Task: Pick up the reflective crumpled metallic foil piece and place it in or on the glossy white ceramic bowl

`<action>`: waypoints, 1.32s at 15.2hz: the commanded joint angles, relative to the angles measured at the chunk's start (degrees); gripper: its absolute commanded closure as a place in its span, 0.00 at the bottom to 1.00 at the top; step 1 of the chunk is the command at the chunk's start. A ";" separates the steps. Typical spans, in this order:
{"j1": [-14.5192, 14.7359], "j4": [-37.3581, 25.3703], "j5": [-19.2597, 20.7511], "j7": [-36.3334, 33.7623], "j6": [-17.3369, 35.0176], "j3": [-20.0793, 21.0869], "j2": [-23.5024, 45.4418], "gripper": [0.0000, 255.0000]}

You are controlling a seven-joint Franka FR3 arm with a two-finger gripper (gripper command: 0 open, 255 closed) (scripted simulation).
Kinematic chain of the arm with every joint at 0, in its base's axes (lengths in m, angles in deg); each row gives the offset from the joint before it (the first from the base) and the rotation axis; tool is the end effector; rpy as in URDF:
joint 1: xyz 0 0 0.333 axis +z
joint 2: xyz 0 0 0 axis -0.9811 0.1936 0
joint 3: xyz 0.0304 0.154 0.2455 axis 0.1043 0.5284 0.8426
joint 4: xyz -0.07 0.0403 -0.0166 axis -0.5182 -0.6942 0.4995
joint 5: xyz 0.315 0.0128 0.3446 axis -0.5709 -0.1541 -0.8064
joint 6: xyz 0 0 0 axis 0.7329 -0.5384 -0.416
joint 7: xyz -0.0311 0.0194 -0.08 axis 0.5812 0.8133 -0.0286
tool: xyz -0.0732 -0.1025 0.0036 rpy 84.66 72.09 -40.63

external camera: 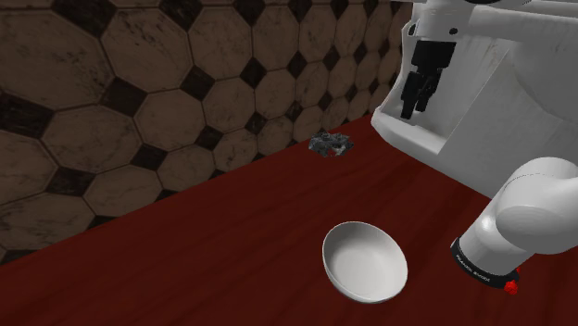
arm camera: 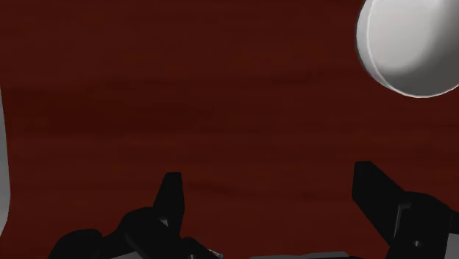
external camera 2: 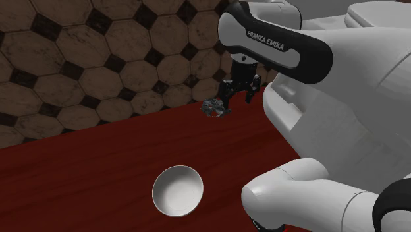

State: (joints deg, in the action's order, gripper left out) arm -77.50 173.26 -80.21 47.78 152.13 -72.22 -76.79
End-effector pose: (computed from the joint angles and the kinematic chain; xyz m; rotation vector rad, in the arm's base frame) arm 0.3940 -0.0149 0.5129 -3.0336 -0.1007 0.1608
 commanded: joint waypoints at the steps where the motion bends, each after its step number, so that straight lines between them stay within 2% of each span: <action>1: 0.00 0.00 0.00 0.00 0.00 0.00 0.00 0.00; 10: -0.10 -3.72 1.56 5.93 13.41 -3.95 18.45 0.00; 20: -0.20 -15.22 -0.31 12.69 23.05 -7.14 41.23 0.00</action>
State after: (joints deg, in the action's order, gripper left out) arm -77.69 159.56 -80.14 59.78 174.22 -79.15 -38.22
